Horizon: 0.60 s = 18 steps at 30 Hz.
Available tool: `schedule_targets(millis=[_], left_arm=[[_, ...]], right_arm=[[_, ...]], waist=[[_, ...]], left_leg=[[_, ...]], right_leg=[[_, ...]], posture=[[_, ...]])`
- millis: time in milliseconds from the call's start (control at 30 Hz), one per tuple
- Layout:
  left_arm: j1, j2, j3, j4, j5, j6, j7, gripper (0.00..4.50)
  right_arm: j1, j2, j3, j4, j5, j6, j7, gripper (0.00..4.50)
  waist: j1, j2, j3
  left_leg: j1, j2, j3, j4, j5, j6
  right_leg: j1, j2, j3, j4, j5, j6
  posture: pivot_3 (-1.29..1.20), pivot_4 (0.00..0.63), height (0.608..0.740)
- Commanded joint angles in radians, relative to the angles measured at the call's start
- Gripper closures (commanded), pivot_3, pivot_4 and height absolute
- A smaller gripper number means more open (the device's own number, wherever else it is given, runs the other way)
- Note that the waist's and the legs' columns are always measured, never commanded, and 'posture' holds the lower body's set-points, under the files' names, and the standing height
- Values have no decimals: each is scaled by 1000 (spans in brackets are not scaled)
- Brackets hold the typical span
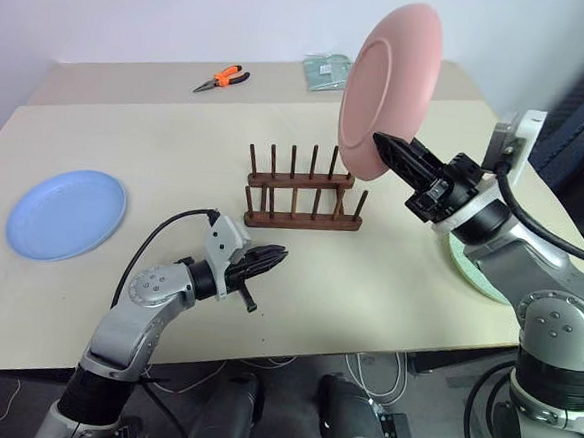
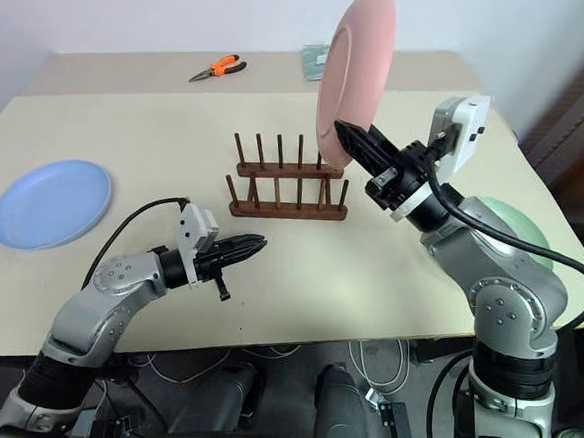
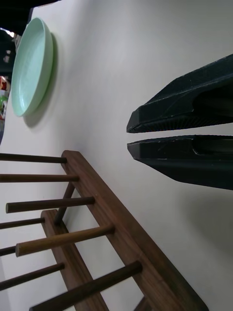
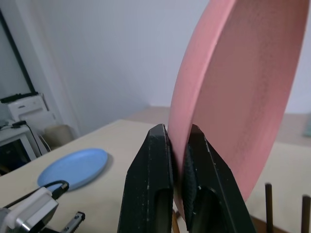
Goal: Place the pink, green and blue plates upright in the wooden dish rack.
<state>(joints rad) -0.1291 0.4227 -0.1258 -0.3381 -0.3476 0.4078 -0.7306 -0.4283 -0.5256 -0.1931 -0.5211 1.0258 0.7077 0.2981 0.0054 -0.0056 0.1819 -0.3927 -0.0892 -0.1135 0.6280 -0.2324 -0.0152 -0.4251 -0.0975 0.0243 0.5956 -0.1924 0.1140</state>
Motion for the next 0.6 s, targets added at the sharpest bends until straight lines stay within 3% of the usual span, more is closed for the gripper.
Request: schedule_targets(millis=[33, 300, 400, 533, 600], left_arm=[[9, 0, 6, -47, -13, -12, 4, 4253], [14, 0, -1, -56, -8, -11, 14, 4253], [16, 0, -5, -56, -5, -14, 16, 4253], [16, -3, -14, -55, -6, -14, 17, 4253], [16, -4, -19, -55, -9, -13, 14, 4253]], right_arm=[[-12, -3, 23, 22, -47, -1, 6, 4466], [-16, -12, 76, 138, -151, 13, 63, 4466], [-23, -23, 87, 154, -192, 7, 93, 3352], [-13, -90, 104, 132, -338, -73, 145, 1367], [29, -163, 74, 116, -379, -101, 207, 1367]], waist=[[-1, 0, 0], [1, 0, 0], [0, 0, 0], [1, 0, 0], [7, 0, 0]], left_leg=[[0, 0, 0, 0, 0, 0], [0, 0, 1, 0, 0, 0], [0, 0, 1, 0, 0, 0], [0, 0, 1, 1, 0, 0], [-1, 0, 1, 1, 0, 0]], right_leg=[[0, 0, 0, 0, 0, 0], [0, 0, 0, 0, 0, 0], [0, 0, 0, 0, 0, 0], [0, 0, 0, 0, 0, 0], [0, 0, 0, 0, 0, 1]], posture=[[0, 150, 739], [0, 150, 739], [0, 150, 739], [0, 150, 739], [0, 150, 739]])
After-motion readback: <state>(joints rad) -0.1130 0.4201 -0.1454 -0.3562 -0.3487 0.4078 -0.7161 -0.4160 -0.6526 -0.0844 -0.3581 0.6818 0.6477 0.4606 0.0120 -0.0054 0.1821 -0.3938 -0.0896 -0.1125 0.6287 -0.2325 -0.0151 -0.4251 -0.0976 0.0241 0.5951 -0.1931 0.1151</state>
